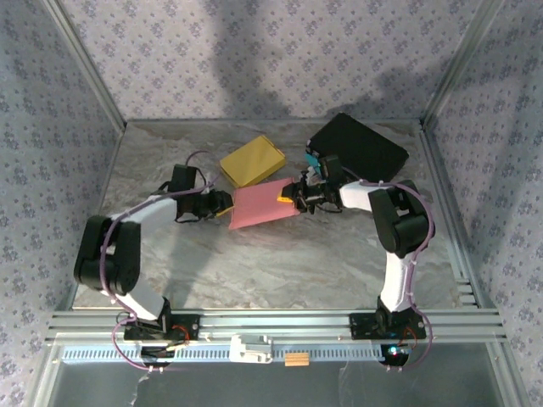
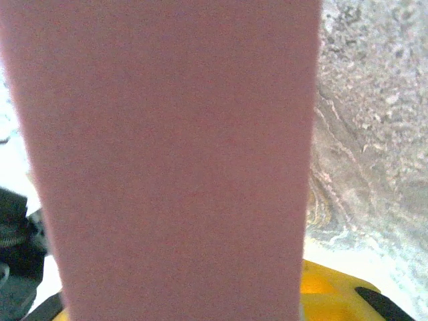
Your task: Fold the paper box
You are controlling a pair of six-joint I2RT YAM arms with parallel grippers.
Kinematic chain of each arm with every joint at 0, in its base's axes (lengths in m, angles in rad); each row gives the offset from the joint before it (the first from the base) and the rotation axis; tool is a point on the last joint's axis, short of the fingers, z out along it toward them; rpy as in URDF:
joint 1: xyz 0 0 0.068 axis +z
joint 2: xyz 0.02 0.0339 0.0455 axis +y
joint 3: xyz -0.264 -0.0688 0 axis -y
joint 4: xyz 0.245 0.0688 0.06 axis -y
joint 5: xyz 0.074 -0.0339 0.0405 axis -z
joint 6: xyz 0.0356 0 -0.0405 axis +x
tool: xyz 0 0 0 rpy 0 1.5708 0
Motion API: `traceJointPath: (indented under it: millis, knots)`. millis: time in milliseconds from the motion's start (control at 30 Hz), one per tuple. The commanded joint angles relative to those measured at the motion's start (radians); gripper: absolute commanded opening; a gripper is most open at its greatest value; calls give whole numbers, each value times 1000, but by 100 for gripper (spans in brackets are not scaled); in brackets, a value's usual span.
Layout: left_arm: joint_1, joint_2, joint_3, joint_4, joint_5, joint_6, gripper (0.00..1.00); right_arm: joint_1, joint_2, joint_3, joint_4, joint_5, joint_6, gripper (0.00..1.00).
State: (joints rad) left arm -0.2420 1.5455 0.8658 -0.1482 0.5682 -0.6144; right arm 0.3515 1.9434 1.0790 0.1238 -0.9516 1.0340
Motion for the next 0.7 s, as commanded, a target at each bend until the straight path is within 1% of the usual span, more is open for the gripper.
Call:
traceJointPath:
  millis: [0, 67, 200, 233, 267, 333, 400, 433, 500, 567, 633, 667]
  knots:
    - [-6, -108, 49, -107, -145, -64, 36, -7, -64, -40, -93, 70, 203, 33]
    - [-5, -132, 93, -240, -235, -131, 40, -8, -97, -71, -102, 80, 296, 34]
    - [-9, -166, 132, -402, -300, -320, 40, -11, -152, -109, -174, 76, 450, 35]
    - [-14, -172, 148, -441, -306, -342, 40, -12, -169, -117, -205, 76, 493, 37]
    - [-24, -181, 161, -453, -305, -324, 40, -15, -189, -126, -233, 74, 532, 39]
    - [-68, -223, 181, -450, -338, -213, 39, -20, -211, -135, -277, 51, 596, 39]
    - [-121, -280, 177, -410, -364, -44, 37, -32, -219, -130, -338, 22, 614, 37]
    - [-149, -313, 172, -393, -360, 48, 37, -43, -216, -119, -386, 10, 593, 35]
    - [-215, -378, 150, -351, -317, 244, 37, -67, -204, -93, -490, -9, 523, 35]
    - [-258, -430, 135, -338, -298, 386, 39, -89, -180, -75, -562, -52, 473, 35]
    - [-299, -461, 123, -340, -230, 545, 40, -105, -173, -52, -647, -72, 416, 35]
    - [-340, -480, 111, -334, -250, 628, 42, -111, -173, -42, -682, -76, 389, 35]
